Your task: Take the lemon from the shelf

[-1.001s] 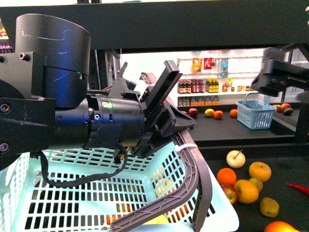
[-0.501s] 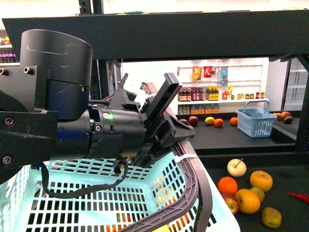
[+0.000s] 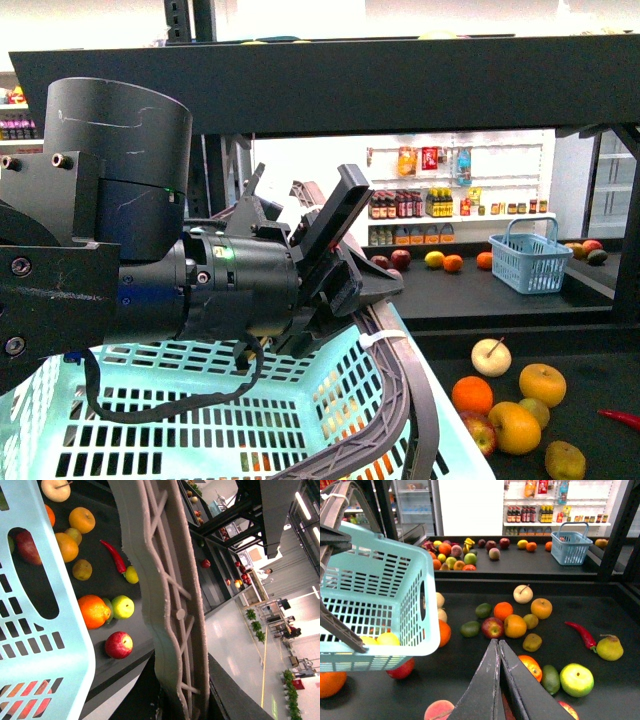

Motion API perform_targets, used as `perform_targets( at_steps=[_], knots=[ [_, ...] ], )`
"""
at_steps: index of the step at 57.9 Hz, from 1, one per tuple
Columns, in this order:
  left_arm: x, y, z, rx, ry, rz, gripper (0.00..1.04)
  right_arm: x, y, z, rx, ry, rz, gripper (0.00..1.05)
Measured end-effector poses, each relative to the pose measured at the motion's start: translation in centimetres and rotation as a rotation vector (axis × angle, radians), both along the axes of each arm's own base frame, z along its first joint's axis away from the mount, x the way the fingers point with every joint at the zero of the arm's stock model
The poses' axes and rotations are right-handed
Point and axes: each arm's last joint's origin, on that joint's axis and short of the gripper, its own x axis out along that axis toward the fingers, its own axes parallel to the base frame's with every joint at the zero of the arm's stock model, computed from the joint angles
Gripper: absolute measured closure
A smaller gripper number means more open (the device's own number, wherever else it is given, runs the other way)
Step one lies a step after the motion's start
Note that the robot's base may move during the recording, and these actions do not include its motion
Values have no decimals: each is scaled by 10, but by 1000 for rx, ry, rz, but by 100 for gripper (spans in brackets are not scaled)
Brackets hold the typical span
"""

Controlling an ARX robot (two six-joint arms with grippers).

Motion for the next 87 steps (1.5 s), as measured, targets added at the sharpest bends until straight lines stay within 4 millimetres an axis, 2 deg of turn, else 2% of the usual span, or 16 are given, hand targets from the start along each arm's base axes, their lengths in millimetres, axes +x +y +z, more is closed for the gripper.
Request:
perform_targets(
  at_steps=[6,10,39,73,84,87],
  knots=[
    [0,0,0,0,0,-1,94,-7,0,-9,-1,23,0,102],
    [0,0,0,1,0,3,94,-12,0,-6,-1,-18,0,102],
    [0,0,0,0,1,0,94,-12,0,-6,-1,-18,-1,102],
    [0,0,0,0,1,0,94,-12,0,-6,-1,-18,-1,6],
    [0,0,0,0,1,0,94,-12,0,-6,-1,-18,-1,7],
    [1,0,1,-8,-11,61,94,-12,0,-6,-1,-18,-1,7]
  ],
)
